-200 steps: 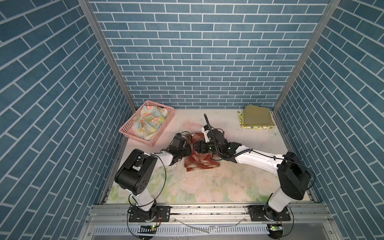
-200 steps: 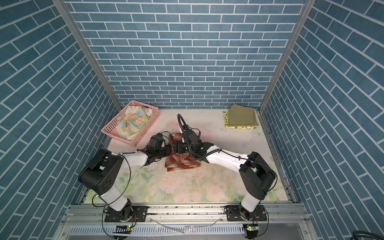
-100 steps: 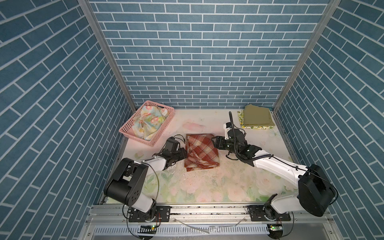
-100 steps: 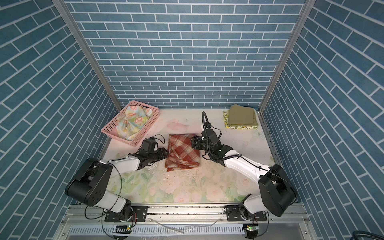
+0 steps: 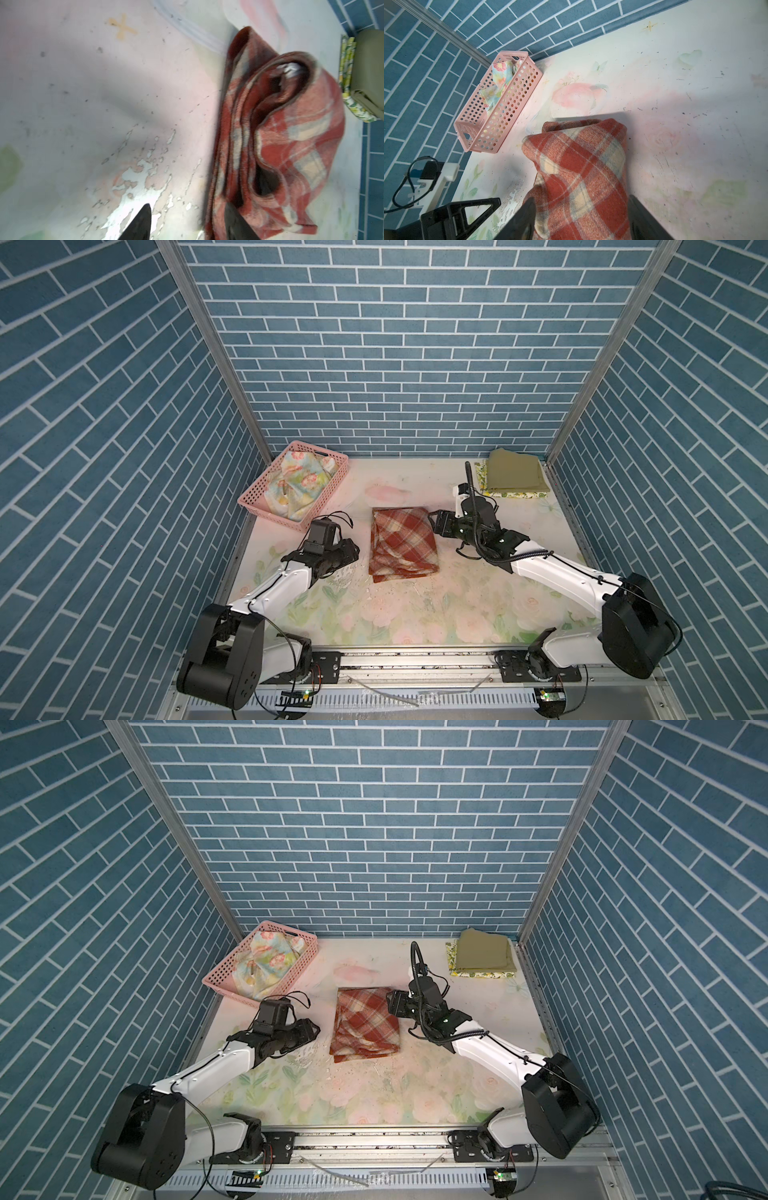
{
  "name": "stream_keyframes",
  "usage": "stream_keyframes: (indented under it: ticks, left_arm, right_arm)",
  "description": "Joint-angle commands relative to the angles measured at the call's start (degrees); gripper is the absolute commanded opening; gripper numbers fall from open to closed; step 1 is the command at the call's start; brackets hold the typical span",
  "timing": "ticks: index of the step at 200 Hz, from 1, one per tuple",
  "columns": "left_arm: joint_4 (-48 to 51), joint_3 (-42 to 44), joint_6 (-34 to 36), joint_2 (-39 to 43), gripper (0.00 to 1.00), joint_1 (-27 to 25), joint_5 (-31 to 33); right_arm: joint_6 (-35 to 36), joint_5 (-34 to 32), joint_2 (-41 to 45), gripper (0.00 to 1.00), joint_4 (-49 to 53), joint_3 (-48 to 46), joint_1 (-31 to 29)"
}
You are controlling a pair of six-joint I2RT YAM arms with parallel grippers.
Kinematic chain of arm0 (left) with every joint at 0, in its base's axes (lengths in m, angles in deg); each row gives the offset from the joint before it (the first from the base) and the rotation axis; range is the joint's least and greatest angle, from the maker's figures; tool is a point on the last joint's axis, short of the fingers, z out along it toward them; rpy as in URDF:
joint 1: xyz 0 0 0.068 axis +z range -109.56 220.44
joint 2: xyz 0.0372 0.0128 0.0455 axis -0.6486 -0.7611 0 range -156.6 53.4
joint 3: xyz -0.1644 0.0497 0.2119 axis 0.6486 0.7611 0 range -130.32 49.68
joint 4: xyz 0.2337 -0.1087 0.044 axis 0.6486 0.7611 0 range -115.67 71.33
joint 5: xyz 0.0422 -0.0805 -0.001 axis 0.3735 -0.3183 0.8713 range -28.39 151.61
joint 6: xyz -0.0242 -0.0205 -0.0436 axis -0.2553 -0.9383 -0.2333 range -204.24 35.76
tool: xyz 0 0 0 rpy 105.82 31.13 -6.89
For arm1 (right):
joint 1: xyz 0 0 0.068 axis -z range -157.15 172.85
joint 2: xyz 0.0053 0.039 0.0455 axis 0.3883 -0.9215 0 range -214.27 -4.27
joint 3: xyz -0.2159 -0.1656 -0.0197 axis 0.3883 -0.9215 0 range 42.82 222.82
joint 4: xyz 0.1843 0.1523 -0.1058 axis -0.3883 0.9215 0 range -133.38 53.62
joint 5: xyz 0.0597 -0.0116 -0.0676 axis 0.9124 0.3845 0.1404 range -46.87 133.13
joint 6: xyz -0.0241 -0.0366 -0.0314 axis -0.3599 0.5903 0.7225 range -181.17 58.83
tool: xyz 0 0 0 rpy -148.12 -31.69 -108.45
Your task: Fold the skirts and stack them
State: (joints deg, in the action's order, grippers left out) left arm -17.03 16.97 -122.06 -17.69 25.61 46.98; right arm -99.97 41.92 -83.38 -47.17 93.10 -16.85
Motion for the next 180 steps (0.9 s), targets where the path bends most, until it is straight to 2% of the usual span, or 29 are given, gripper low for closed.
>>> stream_keyframes:
  ticks: [1, 31, 99, 180]
  left_arm:
    - [-2.1, -3.7, 0.4, 0.4, 0.57, -2.6, -2.7]
    - [-3.8, -9.0, 1.3, -3.1, 0.57, -8.3, -2.2]
    - [-7.0, -22.8, 2.3, -18.2, 0.56, -15.1, -3.3]
    - [-3.1, -34.6, 5.4, -32.9, 0.57, -15.4, 0.9]
  right_arm:
    - [1.4, 0.3, -0.7, 0.69, 0.9, -1.8, 0.6]
    - [1.8, 1.6, -1.7, 0.67, -0.3, -2.5, 0.8]
    - [0.4, -1.0, 1.0, 0.6, -3.1, -8.6, 1.3]
    - [1.7, -1.8, 4.9, 0.59, -0.8, -10.6, 2.3]
